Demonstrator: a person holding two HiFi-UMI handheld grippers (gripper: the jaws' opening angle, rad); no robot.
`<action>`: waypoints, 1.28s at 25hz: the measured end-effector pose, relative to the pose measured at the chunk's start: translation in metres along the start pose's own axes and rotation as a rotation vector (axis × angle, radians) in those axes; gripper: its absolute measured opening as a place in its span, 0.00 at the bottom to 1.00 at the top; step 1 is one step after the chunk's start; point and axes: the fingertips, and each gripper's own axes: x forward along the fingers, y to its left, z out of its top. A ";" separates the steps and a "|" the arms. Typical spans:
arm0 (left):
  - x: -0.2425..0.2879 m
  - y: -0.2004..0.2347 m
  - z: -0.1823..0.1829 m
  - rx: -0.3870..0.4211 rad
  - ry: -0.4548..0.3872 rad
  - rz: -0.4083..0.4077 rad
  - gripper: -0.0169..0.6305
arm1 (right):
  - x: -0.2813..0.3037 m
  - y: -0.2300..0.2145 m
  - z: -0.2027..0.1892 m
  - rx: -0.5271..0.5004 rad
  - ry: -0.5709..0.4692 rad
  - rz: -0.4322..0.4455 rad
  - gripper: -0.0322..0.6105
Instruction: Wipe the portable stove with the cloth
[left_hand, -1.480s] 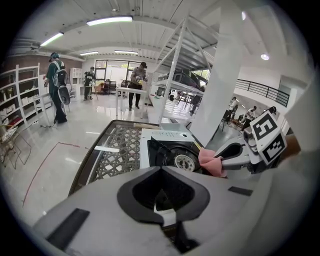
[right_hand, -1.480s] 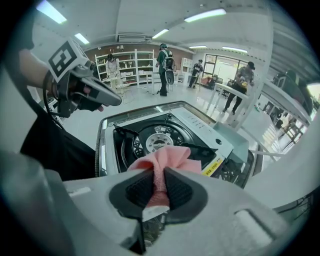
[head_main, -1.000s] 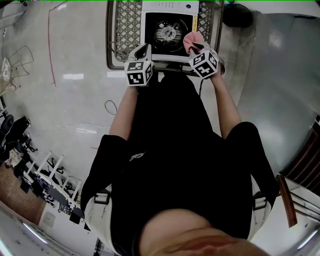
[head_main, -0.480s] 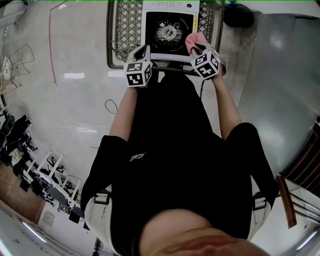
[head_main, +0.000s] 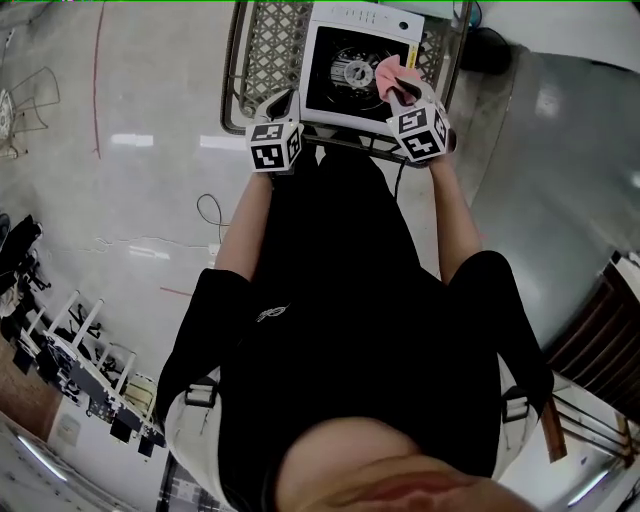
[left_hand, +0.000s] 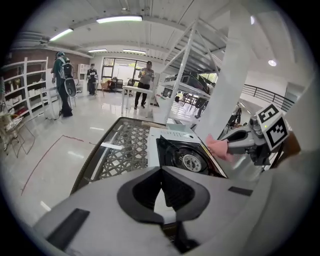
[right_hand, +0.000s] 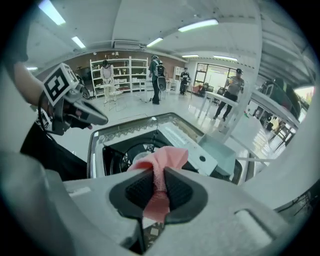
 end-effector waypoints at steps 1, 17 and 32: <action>-0.002 0.006 0.002 -0.006 -0.006 0.006 0.03 | 0.002 0.000 0.018 -0.010 -0.026 0.004 0.12; -0.065 0.106 0.006 -0.145 -0.071 0.155 0.03 | 0.104 0.083 0.133 -0.297 0.001 0.175 0.13; -0.071 0.121 -0.004 -0.194 -0.063 0.171 0.03 | 0.137 0.102 0.103 -0.358 0.161 0.229 0.24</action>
